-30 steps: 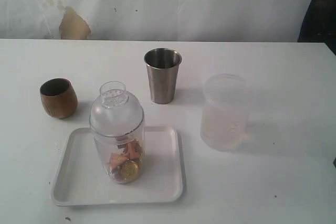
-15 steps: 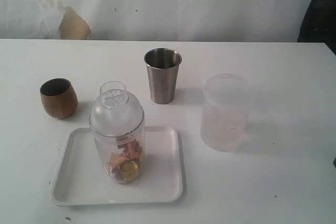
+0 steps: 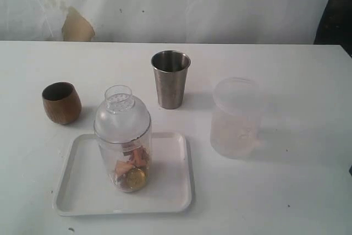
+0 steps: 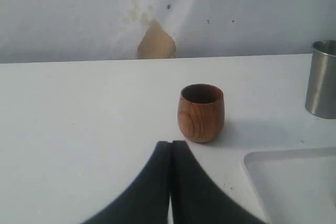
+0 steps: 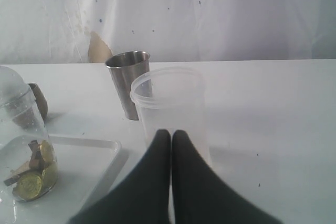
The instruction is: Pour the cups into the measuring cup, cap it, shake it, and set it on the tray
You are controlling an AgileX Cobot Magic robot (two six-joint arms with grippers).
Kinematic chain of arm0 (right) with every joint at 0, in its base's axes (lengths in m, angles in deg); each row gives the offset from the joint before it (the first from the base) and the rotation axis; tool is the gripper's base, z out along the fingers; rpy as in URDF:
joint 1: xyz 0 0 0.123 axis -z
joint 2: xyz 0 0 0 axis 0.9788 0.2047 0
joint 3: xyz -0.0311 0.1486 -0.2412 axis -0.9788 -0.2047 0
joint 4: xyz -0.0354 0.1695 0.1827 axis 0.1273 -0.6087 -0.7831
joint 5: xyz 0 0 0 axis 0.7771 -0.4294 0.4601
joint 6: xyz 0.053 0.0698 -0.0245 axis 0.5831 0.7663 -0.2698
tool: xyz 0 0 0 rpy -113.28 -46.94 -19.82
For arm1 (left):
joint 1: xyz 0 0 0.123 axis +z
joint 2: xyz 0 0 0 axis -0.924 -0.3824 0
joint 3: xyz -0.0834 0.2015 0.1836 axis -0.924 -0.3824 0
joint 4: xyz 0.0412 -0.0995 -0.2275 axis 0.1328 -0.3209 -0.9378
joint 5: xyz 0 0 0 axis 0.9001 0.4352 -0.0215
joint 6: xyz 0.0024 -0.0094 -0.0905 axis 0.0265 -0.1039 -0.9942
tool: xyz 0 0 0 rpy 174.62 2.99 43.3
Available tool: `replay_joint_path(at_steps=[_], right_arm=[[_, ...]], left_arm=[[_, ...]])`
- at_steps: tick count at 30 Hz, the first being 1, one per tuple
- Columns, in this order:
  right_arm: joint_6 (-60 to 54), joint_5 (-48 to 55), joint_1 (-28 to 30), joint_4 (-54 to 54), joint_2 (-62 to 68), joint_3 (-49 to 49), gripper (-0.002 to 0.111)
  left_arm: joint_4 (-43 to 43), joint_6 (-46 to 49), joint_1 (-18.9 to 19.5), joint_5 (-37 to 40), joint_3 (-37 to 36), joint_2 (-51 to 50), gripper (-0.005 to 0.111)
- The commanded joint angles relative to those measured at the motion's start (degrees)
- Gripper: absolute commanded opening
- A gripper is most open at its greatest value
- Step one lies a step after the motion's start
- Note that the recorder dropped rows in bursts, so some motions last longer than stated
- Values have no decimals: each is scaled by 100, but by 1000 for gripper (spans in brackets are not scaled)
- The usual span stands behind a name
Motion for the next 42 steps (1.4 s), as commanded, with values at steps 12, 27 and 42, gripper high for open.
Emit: replay_joint_path(at_steps=[12,27,42], right_arm=[[28,-36,19,-14,-33,-36,0],[28,-36,19,-14,-33,-36,0],[28,-36,19,-14,-33,-36,0]], left_arm=[[-86,6,-9,-80,-59,30,0],[-110,-71,-9,-106,-59,30,0],[-98,-71,520,-107,-59,30,0]])
